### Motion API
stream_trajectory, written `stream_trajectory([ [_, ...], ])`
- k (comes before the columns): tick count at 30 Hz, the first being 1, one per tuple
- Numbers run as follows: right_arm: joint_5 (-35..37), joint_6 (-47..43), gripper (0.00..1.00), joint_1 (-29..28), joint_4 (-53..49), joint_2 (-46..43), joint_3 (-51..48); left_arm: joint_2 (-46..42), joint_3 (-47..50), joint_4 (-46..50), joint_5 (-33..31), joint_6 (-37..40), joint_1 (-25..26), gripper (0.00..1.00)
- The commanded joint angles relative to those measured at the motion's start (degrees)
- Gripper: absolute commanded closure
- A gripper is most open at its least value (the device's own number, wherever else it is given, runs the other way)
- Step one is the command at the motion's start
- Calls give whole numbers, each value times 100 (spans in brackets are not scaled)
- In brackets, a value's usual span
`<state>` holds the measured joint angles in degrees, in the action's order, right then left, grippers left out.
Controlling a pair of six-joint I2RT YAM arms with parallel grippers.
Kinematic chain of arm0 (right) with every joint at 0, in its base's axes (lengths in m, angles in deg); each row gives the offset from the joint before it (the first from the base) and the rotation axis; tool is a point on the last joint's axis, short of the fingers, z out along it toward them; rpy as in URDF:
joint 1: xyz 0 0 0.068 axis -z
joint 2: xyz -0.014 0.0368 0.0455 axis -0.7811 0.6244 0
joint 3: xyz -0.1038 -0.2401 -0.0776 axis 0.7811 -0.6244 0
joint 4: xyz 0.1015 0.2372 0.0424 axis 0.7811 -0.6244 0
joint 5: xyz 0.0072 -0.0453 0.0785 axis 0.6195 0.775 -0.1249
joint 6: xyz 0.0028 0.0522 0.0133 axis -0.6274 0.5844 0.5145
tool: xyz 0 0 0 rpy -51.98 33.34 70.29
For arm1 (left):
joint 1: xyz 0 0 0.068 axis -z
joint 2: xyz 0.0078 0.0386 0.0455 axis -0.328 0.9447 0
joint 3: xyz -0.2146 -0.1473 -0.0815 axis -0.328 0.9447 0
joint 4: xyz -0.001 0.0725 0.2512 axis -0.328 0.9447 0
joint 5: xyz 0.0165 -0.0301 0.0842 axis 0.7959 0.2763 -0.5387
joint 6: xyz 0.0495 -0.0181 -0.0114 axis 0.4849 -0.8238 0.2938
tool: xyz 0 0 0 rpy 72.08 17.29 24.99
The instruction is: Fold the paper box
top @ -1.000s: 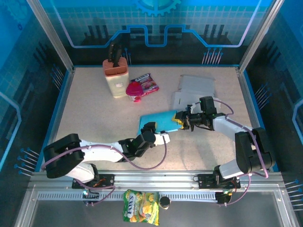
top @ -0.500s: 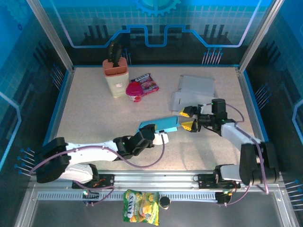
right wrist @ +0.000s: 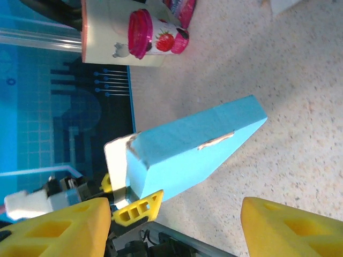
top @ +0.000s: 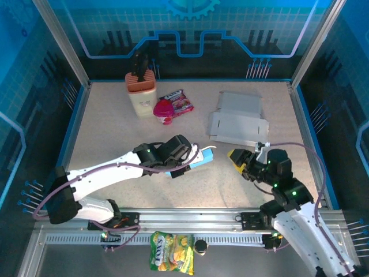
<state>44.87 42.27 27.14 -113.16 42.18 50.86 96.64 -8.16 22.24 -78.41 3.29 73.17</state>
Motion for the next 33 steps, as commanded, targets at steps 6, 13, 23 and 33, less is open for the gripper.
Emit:
stream_trajectory([
  [6,2069,1015,32,-1849,854,1003,-131,632,-536,1008,927,-239,-423,71],
  [13,2290,1413,32,-2345,1860,2128,65,871,-559,944,922,-108,-558,70],
  [23,2101,1707,35,-2398,2853,3284,203,812,-418,714,913,-72,-619,68],
  [33,2066,1915,40,-2392,3038,3818,184,789,-375,618,882,-50,-618,64],
])
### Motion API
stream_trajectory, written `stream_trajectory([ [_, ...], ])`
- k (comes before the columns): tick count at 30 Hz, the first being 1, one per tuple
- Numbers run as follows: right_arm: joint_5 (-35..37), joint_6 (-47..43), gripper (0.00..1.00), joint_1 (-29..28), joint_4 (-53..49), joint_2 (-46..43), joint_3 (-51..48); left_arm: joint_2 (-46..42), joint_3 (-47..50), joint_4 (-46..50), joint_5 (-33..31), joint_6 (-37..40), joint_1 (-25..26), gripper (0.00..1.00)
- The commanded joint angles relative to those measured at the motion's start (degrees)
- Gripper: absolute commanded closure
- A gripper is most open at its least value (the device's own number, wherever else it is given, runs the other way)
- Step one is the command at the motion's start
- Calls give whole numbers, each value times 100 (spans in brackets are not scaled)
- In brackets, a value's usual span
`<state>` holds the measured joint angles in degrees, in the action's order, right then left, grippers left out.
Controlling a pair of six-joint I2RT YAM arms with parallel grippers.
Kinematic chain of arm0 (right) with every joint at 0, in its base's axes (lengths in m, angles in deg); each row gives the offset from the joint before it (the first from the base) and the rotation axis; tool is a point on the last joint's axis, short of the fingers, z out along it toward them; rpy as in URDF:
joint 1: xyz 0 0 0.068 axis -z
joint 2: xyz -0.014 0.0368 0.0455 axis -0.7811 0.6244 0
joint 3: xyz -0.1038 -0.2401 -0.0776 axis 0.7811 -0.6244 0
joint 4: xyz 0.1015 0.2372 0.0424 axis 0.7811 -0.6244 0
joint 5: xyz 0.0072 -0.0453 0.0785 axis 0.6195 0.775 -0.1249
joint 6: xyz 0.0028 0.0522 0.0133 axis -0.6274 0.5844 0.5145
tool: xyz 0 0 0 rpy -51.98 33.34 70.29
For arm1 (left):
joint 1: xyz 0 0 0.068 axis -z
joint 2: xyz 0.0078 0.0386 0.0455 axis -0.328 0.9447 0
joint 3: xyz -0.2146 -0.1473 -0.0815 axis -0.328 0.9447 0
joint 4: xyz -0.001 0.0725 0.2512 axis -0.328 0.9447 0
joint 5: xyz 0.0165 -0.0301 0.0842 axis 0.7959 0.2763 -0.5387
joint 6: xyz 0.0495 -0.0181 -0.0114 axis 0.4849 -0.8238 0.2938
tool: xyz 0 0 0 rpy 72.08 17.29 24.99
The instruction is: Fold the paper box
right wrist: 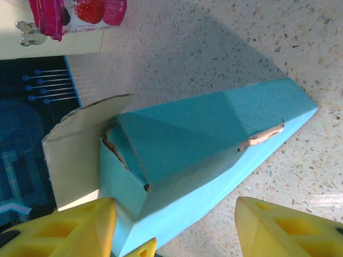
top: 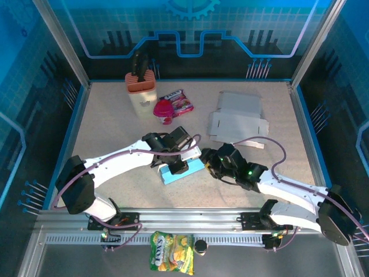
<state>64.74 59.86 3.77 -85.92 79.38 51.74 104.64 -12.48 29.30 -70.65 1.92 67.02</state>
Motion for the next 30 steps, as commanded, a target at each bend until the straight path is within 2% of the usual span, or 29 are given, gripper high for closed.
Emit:
stream_trajectory([
  [1,87,147,40,-50,297,142,115,-14,67,-92,94,96,-6,63],
  [3,108,146,43,-52,146,228,164,-39,85,-132,67,101,-4,59],
  [5,149,256,50,-54,-171,295,197,-63,103,-165,46,117,0,54],
  [9,215,487,59,-74,-322,294,43,-104,133,-201,-7,140,-6,53],
  [15,398,399,63,-105,-702,68,179,-135,216,-257,-110,230,-6,61],
  [20,396,107,61,-95,-1044,-98,372,-214,305,-363,-109,350,-2,68],
  [25,78,-1272,45,264,-1396,-547,710,-311,363,-352,33,494,-14,71],
  [30,-1228,-3470,46,1455,-1664,-1129,943,-456,462,-335,261,639,-73,71],
])
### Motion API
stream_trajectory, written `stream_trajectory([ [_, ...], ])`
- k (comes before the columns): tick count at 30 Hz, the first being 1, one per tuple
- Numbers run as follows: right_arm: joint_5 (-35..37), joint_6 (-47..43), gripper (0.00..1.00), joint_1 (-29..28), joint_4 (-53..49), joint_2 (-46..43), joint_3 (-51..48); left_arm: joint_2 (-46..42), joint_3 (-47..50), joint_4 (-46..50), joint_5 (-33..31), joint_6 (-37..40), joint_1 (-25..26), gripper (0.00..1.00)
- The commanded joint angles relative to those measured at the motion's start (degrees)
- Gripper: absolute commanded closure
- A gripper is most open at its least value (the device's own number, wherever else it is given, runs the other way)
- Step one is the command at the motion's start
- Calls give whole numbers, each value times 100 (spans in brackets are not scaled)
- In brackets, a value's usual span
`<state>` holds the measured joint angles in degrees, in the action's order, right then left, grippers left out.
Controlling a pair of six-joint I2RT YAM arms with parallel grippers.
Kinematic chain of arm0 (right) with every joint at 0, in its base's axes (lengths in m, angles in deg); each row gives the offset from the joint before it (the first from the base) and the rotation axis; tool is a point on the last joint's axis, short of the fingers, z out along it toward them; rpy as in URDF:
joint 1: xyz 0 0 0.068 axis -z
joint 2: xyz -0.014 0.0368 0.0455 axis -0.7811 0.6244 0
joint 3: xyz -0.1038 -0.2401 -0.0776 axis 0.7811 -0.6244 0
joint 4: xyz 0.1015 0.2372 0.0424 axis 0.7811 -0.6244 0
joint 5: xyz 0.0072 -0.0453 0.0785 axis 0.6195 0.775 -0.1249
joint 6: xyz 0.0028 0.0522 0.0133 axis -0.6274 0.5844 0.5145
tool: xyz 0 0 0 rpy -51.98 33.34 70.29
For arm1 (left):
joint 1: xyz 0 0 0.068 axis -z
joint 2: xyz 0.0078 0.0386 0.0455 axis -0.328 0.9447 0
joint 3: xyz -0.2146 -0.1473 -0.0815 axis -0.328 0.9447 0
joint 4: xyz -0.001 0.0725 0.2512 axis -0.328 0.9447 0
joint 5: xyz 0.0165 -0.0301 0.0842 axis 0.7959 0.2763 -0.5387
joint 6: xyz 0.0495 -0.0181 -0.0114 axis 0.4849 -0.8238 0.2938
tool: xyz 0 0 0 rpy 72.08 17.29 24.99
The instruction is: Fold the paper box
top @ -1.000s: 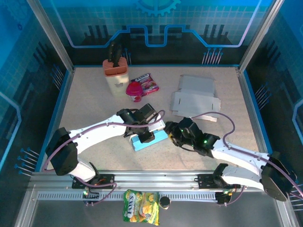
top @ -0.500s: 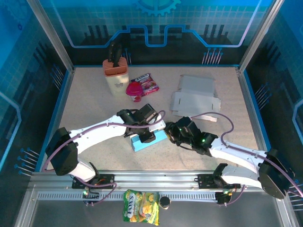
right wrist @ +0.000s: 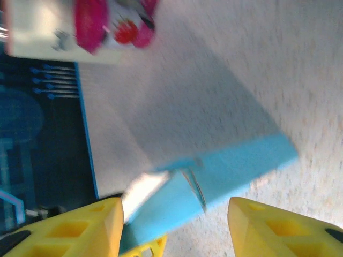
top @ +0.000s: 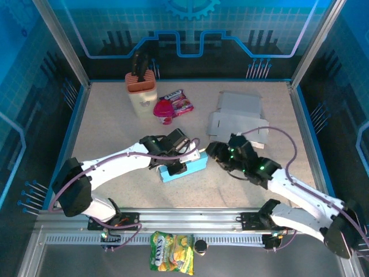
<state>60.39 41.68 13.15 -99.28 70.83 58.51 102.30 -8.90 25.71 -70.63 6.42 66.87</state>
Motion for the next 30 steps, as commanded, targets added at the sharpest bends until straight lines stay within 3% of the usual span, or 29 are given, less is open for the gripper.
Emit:
stream_trajectory([
  [1,-1074,-2128,47,833,-421,-312,308,-235,113,37,298,220,-70,71],
  [4,-1765,-3362,54,1483,-673,-251,436,-279,131,82,403,291,-87,71],
  [10,-2573,-4733,54,1521,-707,357,635,-310,172,118,597,402,-110,71],
  [13,-2537,-5012,46,1323,-563,550,652,-289,169,135,634,420,-118,71],
  [17,-2588,-5244,44,1135,-658,864,902,-275,167,141,649,433,-122,71],
  [24,-2508,-5418,51,876,-897,1297,1133,-240,140,170,626,445,-123,71],
  [30,-2490,-5321,55,762,-923,1103,1026,-240,150,164,613,440,-123,71],
])
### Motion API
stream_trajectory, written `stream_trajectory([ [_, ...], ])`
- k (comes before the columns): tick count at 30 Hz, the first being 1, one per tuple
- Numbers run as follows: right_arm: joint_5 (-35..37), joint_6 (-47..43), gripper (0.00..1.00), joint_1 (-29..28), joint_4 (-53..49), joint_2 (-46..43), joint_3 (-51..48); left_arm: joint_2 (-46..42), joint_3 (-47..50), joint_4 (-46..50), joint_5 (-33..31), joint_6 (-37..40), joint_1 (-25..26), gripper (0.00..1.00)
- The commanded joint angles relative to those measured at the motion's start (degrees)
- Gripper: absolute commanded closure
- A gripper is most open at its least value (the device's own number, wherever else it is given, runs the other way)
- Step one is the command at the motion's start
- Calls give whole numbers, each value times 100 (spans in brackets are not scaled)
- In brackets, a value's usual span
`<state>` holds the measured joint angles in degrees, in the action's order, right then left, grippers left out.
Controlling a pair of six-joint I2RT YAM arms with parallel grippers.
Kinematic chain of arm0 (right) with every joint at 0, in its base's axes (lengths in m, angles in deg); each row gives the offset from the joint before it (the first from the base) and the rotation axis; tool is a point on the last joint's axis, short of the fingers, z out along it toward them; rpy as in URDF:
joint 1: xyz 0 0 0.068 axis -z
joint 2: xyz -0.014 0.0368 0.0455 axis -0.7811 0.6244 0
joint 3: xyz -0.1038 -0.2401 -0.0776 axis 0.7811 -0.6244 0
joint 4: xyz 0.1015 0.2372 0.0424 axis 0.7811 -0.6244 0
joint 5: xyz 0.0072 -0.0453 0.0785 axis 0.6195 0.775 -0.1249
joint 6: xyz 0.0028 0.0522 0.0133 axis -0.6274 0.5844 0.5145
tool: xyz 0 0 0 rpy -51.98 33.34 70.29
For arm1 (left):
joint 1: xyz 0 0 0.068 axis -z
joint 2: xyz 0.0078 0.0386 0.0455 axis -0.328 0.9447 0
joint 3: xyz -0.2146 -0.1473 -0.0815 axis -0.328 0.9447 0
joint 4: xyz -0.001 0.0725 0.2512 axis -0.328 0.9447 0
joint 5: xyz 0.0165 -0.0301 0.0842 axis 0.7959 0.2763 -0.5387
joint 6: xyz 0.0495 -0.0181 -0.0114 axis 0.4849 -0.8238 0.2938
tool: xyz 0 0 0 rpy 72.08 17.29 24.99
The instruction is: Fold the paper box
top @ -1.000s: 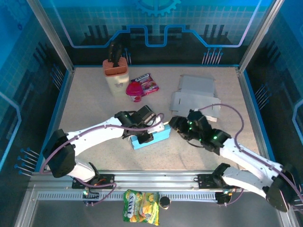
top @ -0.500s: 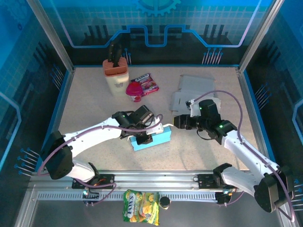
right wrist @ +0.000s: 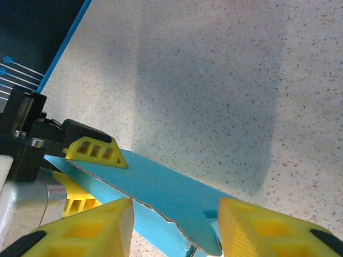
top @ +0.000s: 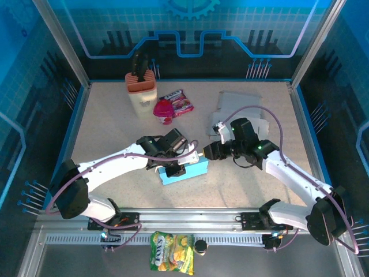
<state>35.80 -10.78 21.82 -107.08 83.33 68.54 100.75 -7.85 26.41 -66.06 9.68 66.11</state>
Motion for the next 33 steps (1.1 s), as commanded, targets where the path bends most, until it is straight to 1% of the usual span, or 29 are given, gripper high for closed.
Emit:
stream_trajectory([
  [1,-1,-69,55,-128,-157,-189,9,-81,44,83,142,111,-42,71],
  [10,264,-95,62,-183,-362,-278,-80,-63,14,91,115,95,-46,71],
  [14,421,-136,62,-197,-427,-282,-62,-67,17,96,113,94,-44,71],
  [17,444,-188,60,-204,-444,-228,-26,-69,17,99,109,94,-46,71],
  [21,405,-256,61,-243,-453,-115,19,-60,6,85,111,94,-47,71],
  [25,456,-250,67,-304,-453,-76,46,-41,0,76,105,95,-44,72],
  [29,608,-208,71,-368,-454,-145,45,-33,4,67,106,90,-45,72],
  [33,838,-216,76,-461,-547,-120,89,-37,-1,70,106,81,-45,72],
])
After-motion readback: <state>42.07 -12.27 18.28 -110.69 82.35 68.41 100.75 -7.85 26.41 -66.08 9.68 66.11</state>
